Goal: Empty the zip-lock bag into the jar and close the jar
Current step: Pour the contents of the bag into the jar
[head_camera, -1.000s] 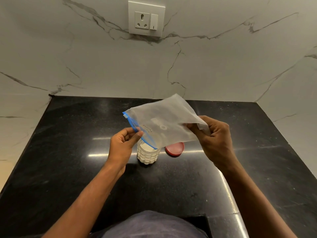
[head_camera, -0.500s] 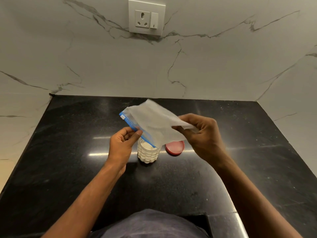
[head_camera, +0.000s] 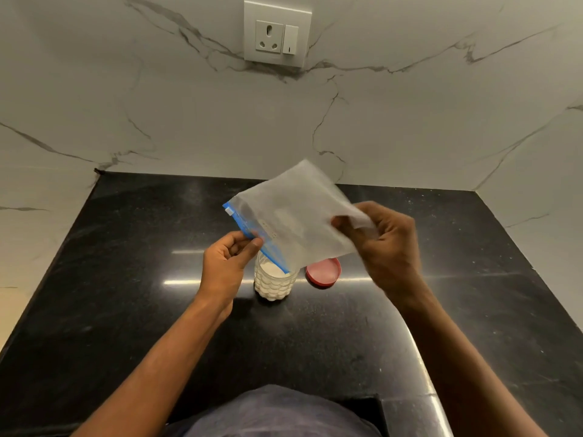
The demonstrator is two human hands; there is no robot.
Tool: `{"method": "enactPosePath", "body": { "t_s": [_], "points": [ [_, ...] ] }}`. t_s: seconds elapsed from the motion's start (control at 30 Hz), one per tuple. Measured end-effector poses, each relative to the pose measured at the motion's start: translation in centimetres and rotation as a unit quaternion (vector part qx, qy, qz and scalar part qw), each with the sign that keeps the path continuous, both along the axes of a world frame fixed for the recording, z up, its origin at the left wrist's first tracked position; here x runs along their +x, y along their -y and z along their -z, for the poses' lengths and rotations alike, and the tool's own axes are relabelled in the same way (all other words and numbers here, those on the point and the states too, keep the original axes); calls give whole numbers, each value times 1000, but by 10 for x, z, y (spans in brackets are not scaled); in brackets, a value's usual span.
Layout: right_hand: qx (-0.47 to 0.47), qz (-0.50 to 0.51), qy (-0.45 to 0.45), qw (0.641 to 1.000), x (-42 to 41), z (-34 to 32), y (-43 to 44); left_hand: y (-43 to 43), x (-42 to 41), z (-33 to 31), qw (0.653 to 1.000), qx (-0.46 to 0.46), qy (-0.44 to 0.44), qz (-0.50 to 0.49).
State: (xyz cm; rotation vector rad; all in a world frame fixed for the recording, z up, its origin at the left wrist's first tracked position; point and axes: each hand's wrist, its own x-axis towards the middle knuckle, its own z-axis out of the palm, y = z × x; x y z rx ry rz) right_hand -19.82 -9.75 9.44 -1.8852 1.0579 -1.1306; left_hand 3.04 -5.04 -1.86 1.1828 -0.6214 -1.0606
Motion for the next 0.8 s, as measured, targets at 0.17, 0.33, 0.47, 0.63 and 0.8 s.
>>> {"method": "enactPosePath", "body": {
  "t_s": [0.17, 0.33, 0.47, 0.63, 0.8],
  "points": [
    [0, -7, -10, 1000, -1, -3, 0, -1, 4, 1, 1000, -1, -5, -1],
    [-2, -14, -10, 1000, -2, -7, 0, -2, 4, 3, 1000, 5, -7, -3],
    [-22, 36, 40, 998, -8, -14, 2, -3, 3, -2, 1000, -6, -4, -1],
    [-13, 8, -129, 992, -7, -21, -2, -6, 2, -2, 999, -19, 25, 11],
    [-66, 50, -37, 996, 3, -34, 13, -7, -1, -7, 994, -45, 97, 16]
  ]
}}
